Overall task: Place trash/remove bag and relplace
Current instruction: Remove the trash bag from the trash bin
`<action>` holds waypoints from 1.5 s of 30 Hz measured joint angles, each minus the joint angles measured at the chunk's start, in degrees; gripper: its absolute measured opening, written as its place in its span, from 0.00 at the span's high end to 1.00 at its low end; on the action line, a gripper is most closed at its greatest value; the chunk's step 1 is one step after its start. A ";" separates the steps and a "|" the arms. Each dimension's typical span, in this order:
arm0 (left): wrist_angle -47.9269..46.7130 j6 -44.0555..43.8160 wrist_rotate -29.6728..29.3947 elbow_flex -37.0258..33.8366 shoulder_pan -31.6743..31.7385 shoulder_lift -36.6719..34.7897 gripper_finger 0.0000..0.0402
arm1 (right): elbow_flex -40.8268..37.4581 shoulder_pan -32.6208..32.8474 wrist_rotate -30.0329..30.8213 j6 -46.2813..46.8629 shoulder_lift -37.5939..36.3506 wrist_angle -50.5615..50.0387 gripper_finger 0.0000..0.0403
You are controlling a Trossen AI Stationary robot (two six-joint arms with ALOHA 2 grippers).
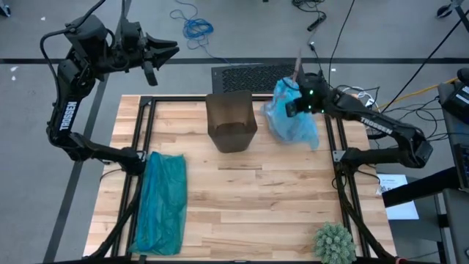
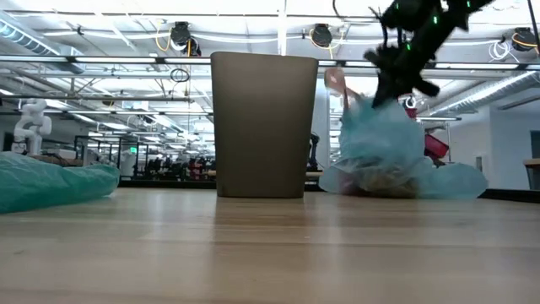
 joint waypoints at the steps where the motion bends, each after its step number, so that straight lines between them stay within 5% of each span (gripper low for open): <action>1: 0.00 0.00 0.00 0.00 0.00 0.00 0.79 | 2.29 0.01 0.63 -1.22 0.00 -1.47 0.80; 8: -0.02 0.00 0.00 0.00 0.00 0.00 0.79 | 15.10 -0.49 0.82 -8.43 0.00 -5.81 0.55; 14: -0.02 0.00 0.02 0.00 0.01 0.00 0.79 | 21.34 1.45 -5.58 -10.29 0.00 -5.72 0.48; 18: -0.02 0.00 0.02 0.00 0.01 0.00 0.79 | 20.55 2.84 -13.01 -10.75 0.93 -8.77 0.59; 24: -0.02 0.00 0.02 0.00 0.02 0.02 0.79 | 10.83 1.64 -12.72 -11.24 4.95 -0.86 0.96; 32: -0.02 0.00 0.02 0.00 0.00 0.02 0.79 | -2.80 -6.25 -10.45 6.58 13.50 20.17 1.00; 38: -0.92 -0.69 0.02 0.01 0.02 0.02 0.79 | -5.66 -7.90 -9.45 18.94 19.24 16.16 1.00; 45: -2.82 -1.52 0.04 0.00 0.01 0.02 0.79 | -6.70 -7.04 -9.42 22.31 24.48 15.29 1.00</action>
